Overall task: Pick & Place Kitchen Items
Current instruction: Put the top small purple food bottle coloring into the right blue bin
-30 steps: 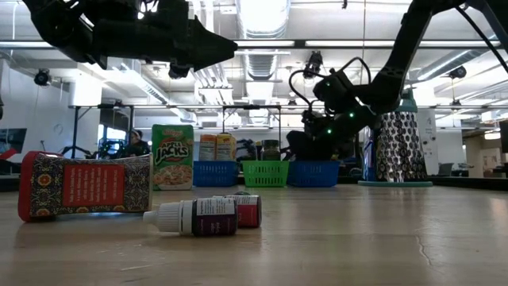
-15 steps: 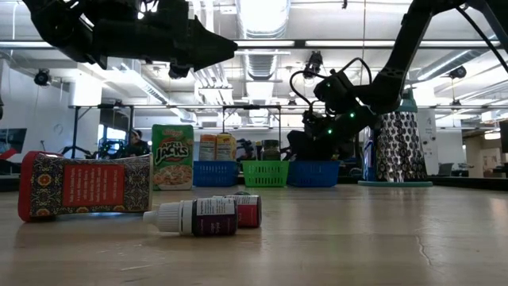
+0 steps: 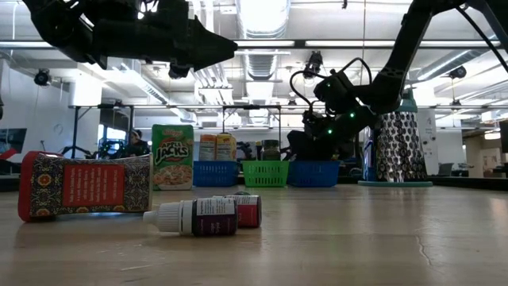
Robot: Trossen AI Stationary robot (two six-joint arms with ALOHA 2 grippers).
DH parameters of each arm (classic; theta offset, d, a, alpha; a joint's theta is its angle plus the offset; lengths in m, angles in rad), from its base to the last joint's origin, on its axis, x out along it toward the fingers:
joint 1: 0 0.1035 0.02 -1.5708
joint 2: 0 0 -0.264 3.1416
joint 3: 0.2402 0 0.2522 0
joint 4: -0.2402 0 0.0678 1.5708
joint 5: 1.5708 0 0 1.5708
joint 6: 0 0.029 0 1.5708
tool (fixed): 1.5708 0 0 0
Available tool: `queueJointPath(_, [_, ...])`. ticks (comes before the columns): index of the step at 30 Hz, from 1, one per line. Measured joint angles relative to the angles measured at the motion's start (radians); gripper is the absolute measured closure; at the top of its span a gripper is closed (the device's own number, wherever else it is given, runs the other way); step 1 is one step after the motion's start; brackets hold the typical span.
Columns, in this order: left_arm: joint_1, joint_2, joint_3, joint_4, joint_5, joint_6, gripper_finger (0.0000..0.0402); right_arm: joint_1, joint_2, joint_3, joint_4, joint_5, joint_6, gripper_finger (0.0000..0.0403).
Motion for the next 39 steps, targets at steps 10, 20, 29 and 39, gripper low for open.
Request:
queueJointPath(10, [0.000, 0.000, 0.000, 0.000, 0.000, 0.000, 0.0206, 0.001, -0.012, 0.025, -0.002, -0.004, -0.004, 0.0256])
queueJointPath(20, [0.000, 0.000, 0.000, 0.000, 0.000, 0.018, 0.0206, 0.007, -0.160, 0.026, -0.136, -0.003, -0.012, 0.0249])
queueJointPath(29, [0.000, 0.000, 0.000, 0.000, -0.003, 0.019, 0.0206, 0.080, -0.387, 0.026, -0.269, -0.004, -0.083, 0.0287])
queueJointPath(39, [0.000, 0.000, 0.000, 0.000, -0.004, 0.009, 0.0206, 0.233, -0.618, 0.026, -0.293, -0.003, -0.156, 0.0342])
